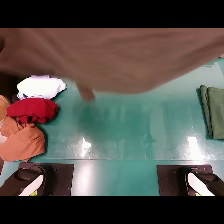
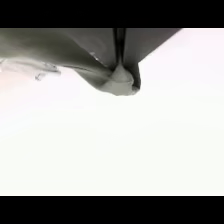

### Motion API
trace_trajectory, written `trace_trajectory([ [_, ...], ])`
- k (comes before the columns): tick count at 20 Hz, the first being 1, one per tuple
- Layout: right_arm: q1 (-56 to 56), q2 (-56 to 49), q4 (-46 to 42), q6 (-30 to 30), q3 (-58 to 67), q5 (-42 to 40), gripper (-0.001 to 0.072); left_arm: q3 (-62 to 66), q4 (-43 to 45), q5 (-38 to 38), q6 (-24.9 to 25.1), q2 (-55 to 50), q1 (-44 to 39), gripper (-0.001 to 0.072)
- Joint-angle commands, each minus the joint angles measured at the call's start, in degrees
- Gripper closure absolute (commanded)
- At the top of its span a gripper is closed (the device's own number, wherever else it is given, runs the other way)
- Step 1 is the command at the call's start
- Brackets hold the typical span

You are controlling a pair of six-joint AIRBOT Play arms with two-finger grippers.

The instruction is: Fold the shirts.

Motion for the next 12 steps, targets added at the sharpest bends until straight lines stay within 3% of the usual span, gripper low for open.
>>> trace_trajectory([
  [1, 0.0, 0.5, -2.1, -0.1, 2.8, 2.3, 0.0696, -0.1, 0.7, -2.6, -2.6, -0.2, 0.0, 0.0681],
  [4, 0.0, -3.7, -1.6, 0.0, -1.0, 9.3, 0.0696, -7.6, 5.6, -5.9, -5.4, -3.4, 0.0, 0.0681],
  [7, 0.0, -10.4, -1.6, 1.1, -8.9, 15.2, 0.0696, -13.6, 10.8, -14.3, -5.6, -11.5, 0.0, 0.0681],
  [9, 0.0, -15.5, -1.6, 2.5, -15.7, 15.4, 0.0696, -17.4, 13.1, -18.2, -5.6, -18.9, 0.0, 0.0680],
  [12, 0.0, -23.3, -1.6, 2.6, -24.1, 10.6, 0.0696, -23.5, 13.6, -15.7, -5.6, -30.3, 0.0, 0.0680],
])
